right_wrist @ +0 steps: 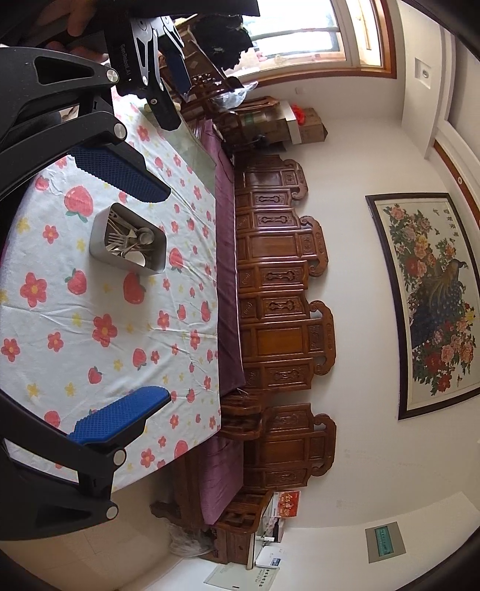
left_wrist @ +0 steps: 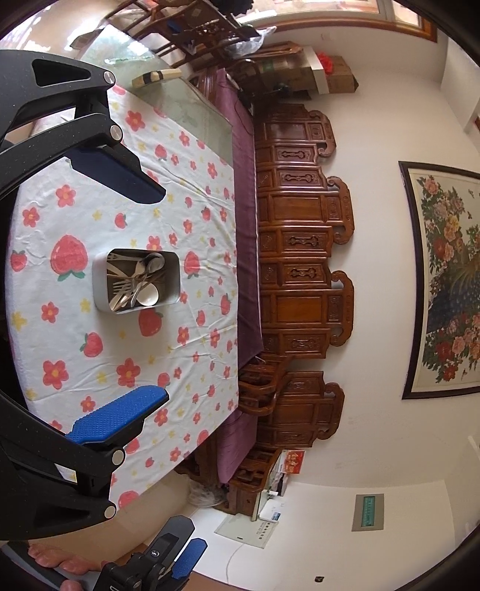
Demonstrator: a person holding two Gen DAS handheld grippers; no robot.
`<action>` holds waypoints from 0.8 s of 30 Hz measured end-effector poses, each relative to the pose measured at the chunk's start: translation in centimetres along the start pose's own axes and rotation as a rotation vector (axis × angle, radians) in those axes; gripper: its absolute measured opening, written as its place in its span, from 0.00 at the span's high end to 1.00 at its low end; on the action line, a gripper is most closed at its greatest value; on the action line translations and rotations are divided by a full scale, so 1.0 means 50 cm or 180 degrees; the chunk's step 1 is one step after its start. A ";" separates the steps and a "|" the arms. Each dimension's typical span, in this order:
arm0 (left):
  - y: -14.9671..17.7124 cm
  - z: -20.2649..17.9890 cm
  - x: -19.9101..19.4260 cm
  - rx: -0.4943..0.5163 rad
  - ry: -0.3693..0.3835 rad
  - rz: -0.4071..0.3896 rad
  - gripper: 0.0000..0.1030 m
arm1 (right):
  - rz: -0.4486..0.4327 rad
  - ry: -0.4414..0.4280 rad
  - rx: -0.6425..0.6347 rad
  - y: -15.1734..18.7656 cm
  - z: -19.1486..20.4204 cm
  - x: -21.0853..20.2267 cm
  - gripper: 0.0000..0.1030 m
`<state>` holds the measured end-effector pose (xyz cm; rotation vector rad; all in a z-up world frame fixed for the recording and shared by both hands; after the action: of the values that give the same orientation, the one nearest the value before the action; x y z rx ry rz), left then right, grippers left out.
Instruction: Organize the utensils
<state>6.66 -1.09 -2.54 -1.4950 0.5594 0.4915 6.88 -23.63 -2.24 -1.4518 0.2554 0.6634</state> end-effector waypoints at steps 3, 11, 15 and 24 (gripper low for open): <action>0.002 -0.001 -0.001 -0.0010 -0.0001 -0.0008 0.08 | 0.0004 0.0004 0.0010 0.000 0.000 0.001 0.03; 0.003 -0.003 -0.009 -0.0019 0.0033 -0.0044 0.08 | 0.0012 0.0012 -0.0002 0.001 -0.003 0.001 0.03; 0.003 -0.004 -0.010 -0.0018 0.0036 -0.0044 0.08 | 0.0023 0.0010 0.0001 0.002 -0.004 0.002 0.03; 0.003 -0.005 -0.012 -0.0021 0.0038 -0.0052 0.08 | 0.0029 0.0007 0.0001 0.007 -0.008 0.005 0.03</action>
<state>6.11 -1.30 -2.29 -1.5085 0.5550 0.4725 6.98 -23.94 -2.70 -1.4519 0.2638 0.6693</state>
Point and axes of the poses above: each gripper's, at about its wrist camera, not at the fingertips, and x roughly the way its jaws point, z to its left, y to its underside, the point moved 4 cm from there along x, roughly the way its jaws point, and after that the axes turned 12 degrees about z, right-handed, at the moved point
